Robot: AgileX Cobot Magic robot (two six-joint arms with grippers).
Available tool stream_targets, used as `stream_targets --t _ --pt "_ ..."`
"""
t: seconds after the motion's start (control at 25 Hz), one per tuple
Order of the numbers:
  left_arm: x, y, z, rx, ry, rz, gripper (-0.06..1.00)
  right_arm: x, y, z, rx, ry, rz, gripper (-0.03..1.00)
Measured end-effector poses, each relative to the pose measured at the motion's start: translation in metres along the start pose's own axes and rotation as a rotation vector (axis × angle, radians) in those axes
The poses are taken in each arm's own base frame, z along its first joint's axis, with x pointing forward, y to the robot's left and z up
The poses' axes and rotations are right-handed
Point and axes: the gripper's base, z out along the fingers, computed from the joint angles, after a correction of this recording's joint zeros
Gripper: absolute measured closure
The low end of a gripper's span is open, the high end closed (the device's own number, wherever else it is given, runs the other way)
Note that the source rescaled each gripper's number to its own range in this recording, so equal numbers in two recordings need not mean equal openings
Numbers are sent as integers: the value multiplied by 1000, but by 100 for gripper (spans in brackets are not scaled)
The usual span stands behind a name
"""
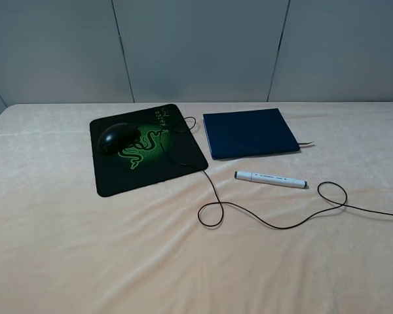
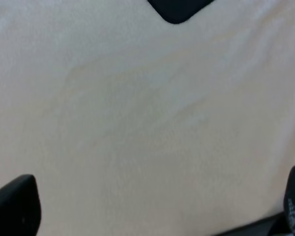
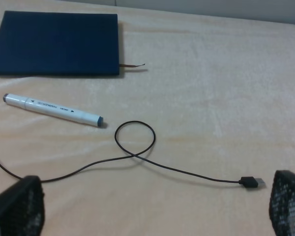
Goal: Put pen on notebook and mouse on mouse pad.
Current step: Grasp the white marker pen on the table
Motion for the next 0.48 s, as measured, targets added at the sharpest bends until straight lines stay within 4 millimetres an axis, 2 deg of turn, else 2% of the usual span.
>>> stream_targets --t 0.24,0.48 --pt "22 0 10 -51 -78 -48 -5 0 0 0 0 0 0 -3" --pt "35 -3 0 -105 -198 -89 -5 0 0 0 0 0 0 -3"
